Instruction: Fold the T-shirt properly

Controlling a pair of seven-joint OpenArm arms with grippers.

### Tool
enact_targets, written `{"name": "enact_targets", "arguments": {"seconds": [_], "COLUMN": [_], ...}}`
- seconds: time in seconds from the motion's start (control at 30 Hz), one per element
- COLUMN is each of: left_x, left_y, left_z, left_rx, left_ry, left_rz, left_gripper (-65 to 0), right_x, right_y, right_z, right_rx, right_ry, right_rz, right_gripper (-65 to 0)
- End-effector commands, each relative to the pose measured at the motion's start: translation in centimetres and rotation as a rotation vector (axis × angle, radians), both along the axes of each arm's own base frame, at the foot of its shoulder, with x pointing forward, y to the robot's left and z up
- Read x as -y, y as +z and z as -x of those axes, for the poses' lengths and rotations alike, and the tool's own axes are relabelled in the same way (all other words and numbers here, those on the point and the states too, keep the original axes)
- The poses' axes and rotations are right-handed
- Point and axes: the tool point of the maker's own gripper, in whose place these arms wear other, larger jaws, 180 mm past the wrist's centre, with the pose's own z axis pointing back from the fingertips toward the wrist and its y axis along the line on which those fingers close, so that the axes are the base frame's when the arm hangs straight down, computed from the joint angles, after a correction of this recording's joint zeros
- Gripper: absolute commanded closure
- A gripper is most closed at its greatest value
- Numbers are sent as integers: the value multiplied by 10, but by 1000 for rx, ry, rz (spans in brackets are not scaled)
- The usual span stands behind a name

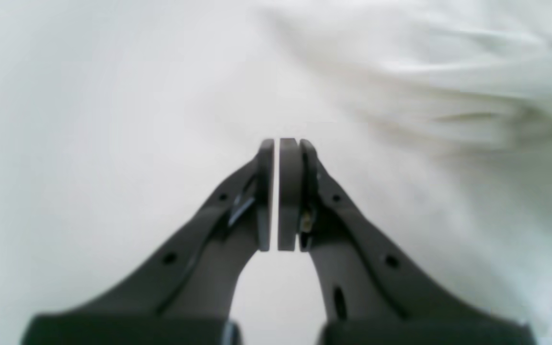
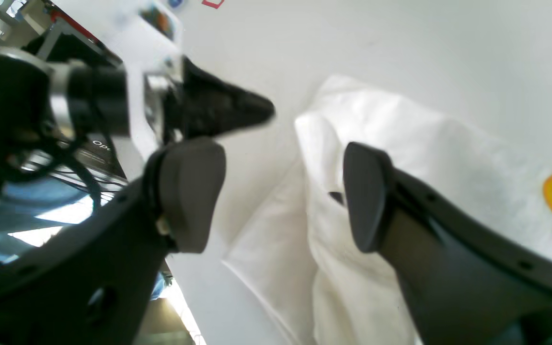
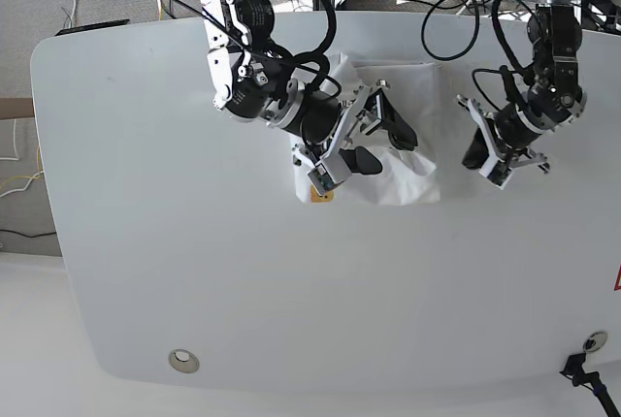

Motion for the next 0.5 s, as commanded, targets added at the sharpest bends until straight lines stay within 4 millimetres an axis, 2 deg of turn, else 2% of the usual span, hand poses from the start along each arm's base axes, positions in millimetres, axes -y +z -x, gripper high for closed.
{"name": "enact_targets", "arguments": {"seconds": [0.0, 0.07, 0.13, 0.2, 0.27, 0.47], "left_x": [-32, -54, -64, -63, -57, -40], "left_y": [35, 52, 63, 69, 71, 47], "left_z": [-14, -18, -20, -21, -20, -5], "left_rx": [103, 148, 177, 198, 202, 151], "left_ry": [64, 113, 139, 139, 127, 141], "left_rz": [-26, -50, -57, -58, -56, 7], "left_gripper": [0, 0, 0, 0, 0, 0], "right_x": [-1, 7, 21, 37, 61, 139], "right_y": [20, 15, 7, -1, -4, -5], "right_z": [-8, -11, -22, -32, -47, -77], "right_rx": [56, 69, 97, 116, 145, 181], "right_ry": [-4, -5, -38, -83, -140, -275], "right_rz": [-41, 2, 84, 169, 244, 383], "right_gripper": [-407, -407, -407, -407, -407, -406]}}
